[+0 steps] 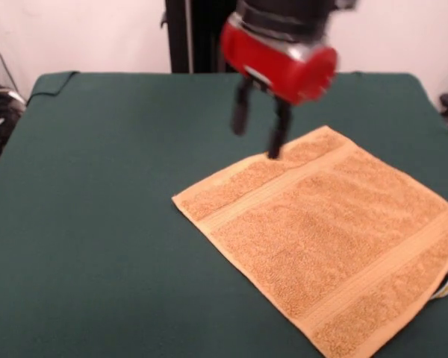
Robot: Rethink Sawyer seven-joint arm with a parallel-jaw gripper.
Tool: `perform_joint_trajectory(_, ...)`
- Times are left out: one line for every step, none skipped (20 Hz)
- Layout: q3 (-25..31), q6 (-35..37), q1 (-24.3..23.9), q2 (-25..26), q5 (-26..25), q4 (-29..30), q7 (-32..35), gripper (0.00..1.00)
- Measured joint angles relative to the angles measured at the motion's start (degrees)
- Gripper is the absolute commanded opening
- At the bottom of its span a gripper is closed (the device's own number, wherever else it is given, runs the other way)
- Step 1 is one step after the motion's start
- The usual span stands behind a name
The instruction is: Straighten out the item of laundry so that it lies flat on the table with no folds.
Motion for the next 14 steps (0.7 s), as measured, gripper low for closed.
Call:
perform_joint_trajectory(0.03,0.0,-0.47,-0.71,-0.56,0.12,0.0,1.0)
perform_joint_trajectory(0.05,-0.01,-0.77,-1.19,-0.93,0.17,0.0,1.0)
perform_joint_trajectory(0.07,0.0,-1.41,-2.38,-1.86,0.18,0.0,1.0)
perform_joint_trajectory(0.07,-0.01,-1.7,-3.02,-2.32,0.17,0.0,1.0)
perform_joint_trajectory(0.1,0.0,-1.89,-3.51,-2.72,0.18,0.0,1.0)
perform_joint_trajectory(0.15,0.0,-2.03,-3.86,-3.03,0.19,0.0,1.0)
perform_joint_trajectory(0.24,0.0,-2.22,-4.38,-3.47,0.17,0.0,1.0)
perform_joint_trajectory(0.43,0.01,-2.46,-5.11,-4.09,0.21,0.0,1.0)
perform_joint_trajectory(0.6,0.0,-2.62,-5.62,-4.39,0.18,0.0,1.0)
perform_joint_trajectory(0.71,0.01,-2.68,-5.87,-4.48,0.19,0.0,1.0)
perform_joint_trajectory(0.81,0.01,-2.75,-6.12,-4.57,0.21,0.0,1.0)
perform_joint_trajectory(0.89,0.01,-2.78,-6.26,-4.58,0.21,0.0,1.0)
perform_joint_trajectory(1.04,0.01,-2.82,-6.48,-4.6,0.2,0.0,1.0)
perform_joint_trajectory(1.2,0.0,-2.85,-6.7,-4.63,0.2,0.0,1.0)
